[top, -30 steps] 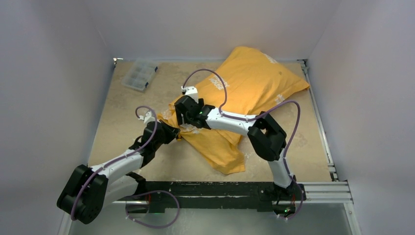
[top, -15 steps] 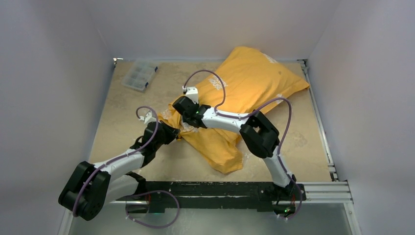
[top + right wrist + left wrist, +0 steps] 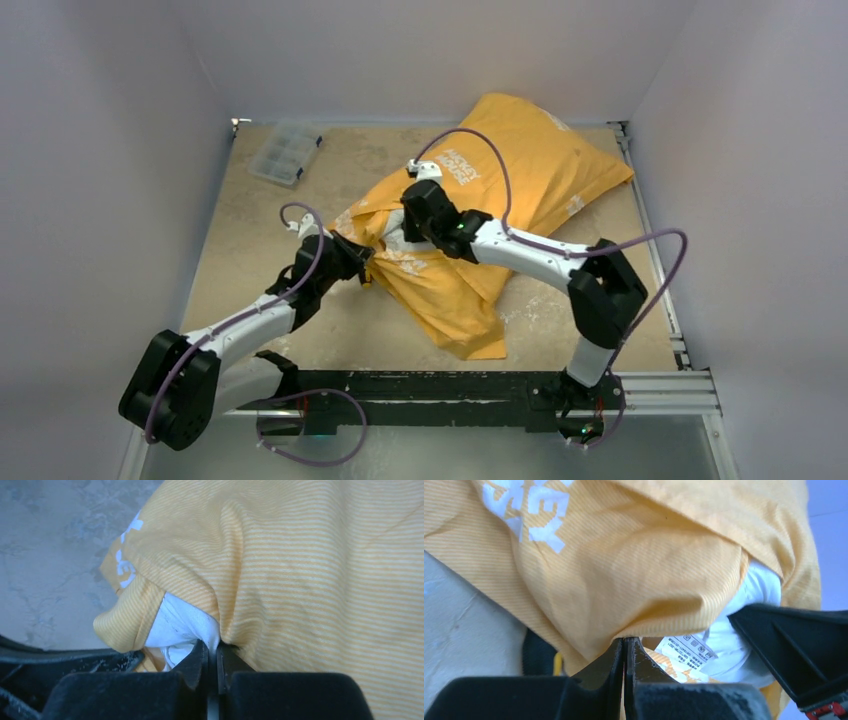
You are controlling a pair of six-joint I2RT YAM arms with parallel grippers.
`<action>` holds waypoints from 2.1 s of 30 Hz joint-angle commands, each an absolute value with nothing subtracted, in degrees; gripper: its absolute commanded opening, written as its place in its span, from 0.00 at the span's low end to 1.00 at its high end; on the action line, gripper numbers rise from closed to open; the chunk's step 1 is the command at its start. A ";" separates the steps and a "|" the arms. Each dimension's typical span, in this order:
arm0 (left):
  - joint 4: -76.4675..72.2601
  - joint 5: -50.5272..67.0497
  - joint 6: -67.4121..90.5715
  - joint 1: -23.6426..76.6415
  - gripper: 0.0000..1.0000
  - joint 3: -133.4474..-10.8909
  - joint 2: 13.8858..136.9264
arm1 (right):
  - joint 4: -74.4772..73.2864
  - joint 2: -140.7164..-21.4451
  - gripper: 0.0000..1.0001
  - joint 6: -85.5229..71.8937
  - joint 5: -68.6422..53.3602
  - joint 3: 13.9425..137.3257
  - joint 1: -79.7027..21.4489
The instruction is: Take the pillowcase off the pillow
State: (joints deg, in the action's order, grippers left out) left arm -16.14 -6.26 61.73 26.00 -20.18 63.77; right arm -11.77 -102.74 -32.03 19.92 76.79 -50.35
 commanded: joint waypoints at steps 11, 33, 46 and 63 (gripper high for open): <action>-4.07 -12.64 55.21 21.89 0.00 -33.28 57.66 | -8.91 -89.75 0.00 -26.74 19.97 64.70 -41.30; -18.31 -3.09 55.39 28.00 0.00 -29.15 68.68 | 7.95 -69.30 0.00 -23.40 -0.24 66.26 -40.51; -14.80 -17.95 49.51 46.53 0.00 -29.15 69.29 | 14.84 -73.88 0.00 -32.68 4.47 73.30 -39.95; -3.11 -29.54 51.06 59.72 0.46 -29.74 60.29 | 7.51 -88.13 0.40 -33.06 7.63 80.36 -39.94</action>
